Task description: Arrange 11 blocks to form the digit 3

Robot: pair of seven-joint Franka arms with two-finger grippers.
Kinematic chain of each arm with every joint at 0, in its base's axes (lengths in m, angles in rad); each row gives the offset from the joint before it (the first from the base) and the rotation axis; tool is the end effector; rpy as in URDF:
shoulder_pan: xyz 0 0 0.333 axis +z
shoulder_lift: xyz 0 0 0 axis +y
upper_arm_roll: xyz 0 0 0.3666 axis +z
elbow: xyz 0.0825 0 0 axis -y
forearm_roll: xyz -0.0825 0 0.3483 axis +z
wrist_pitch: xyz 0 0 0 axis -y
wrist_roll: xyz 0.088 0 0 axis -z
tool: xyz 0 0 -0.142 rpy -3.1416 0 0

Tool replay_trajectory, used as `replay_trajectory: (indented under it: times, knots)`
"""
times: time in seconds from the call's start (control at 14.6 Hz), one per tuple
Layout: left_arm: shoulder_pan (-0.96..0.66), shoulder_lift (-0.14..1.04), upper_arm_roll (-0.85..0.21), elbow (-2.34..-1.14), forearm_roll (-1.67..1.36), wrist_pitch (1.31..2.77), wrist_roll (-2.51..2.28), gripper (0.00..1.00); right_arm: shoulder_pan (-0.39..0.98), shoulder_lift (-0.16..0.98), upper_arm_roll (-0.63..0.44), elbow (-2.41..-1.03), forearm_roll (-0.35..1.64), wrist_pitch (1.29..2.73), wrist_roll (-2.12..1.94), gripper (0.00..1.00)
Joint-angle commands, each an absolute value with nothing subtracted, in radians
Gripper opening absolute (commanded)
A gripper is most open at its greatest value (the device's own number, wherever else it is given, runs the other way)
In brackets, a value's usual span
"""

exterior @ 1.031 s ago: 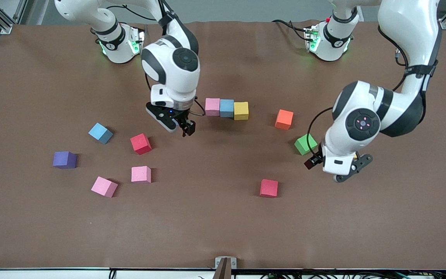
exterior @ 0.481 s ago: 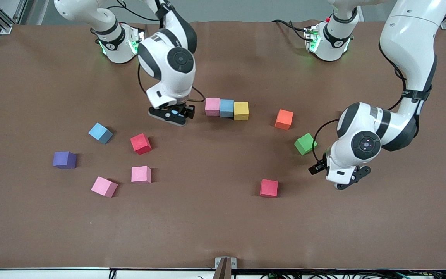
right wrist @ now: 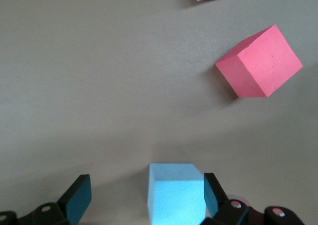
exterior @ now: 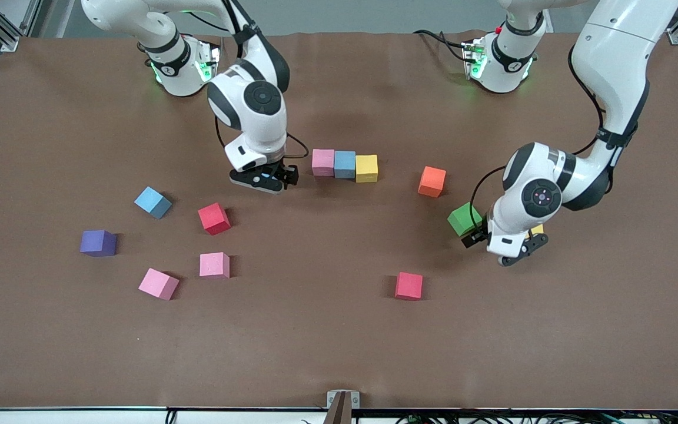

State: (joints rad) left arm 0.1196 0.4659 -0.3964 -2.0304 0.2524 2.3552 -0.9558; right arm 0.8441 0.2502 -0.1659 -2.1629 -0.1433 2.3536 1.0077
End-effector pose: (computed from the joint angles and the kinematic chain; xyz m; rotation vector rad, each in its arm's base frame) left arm 0.5672 -0.1409 0.2604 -2.9873 -0.7963 0.1218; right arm 0.4257 0.3386 0.3181 2.9855 -0.3319 0.0990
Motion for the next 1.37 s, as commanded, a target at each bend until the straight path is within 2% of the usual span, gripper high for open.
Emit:
replay_trajectory:
  times: [0.0, 0.34, 0.89, 1.31]
  knots:
    - [0.137, 0.377, -0.413, -2.152, 0.256, 2.427, -0.979, 1.00, 0.802, 0.179, -0.133, -2.241, -0.111, 2.375, 0.945, 1.00]
    - [0.135, 0.379, -0.439, -2.151, 0.249, 2.473, -0.988, 1.00, 0.778, 0.190, -0.132, -2.269, 0.098, 2.373, 0.809, 1.00]
    - [0.126, 0.410, -0.492, -2.144, 0.264, 2.474, -0.933, 1.00, 0.761, 0.201, -0.129, -2.296, 0.100, 2.375, 0.706, 1.00]
    - [0.135, 0.439, -0.488, -2.148, 0.285, 2.465, -0.885, 0.99, 0.724, 0.236, -0.068, -2.298, 0.100, 2.387, 0.706, 1.00]
